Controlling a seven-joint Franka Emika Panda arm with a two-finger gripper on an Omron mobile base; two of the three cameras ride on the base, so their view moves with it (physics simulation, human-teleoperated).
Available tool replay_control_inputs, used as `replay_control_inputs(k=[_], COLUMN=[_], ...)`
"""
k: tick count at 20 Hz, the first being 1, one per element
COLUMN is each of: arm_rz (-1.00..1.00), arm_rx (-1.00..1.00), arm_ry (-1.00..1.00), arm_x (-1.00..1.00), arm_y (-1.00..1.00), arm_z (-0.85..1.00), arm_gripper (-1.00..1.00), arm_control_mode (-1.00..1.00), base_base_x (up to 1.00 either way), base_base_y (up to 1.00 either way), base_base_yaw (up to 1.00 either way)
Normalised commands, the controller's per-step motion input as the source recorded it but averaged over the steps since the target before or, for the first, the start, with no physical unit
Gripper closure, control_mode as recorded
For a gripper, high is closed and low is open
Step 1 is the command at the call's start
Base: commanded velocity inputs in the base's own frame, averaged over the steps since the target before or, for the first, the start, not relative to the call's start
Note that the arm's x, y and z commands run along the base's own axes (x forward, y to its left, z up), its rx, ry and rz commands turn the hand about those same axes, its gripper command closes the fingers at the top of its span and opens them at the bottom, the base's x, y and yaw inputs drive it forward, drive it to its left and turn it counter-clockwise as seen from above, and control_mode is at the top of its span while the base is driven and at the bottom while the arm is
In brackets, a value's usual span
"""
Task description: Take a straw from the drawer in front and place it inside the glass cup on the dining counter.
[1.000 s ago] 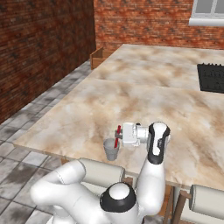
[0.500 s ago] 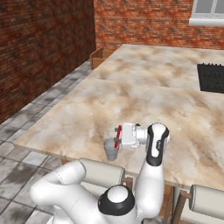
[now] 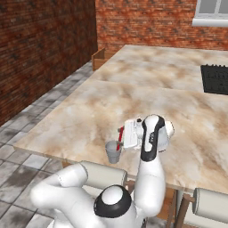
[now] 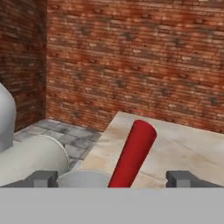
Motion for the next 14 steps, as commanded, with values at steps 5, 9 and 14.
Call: replay_control_inputs(k=[5,9,14], arm_rz=[-0.07,-0.08,-0.05], arm_rx=[-0.5,-0.48,-0.43], arm_ry=[-0.24,-0.13,-0.1], arm_x=[0.0,0.0,0.0], arm_y=[0.0,0.0,0.0], arm_z=[0.01,0.08,0.24], arm_gripper=[-1.0,-1.0,-1.0], arm_control_mode=[-1.0,-1.0,-1.0], base_base_x=[0.0,0.0,0.0], base_base_y=[0.0,0.0,0.0], base_base_yaw=[0.0,0.0,0.0])
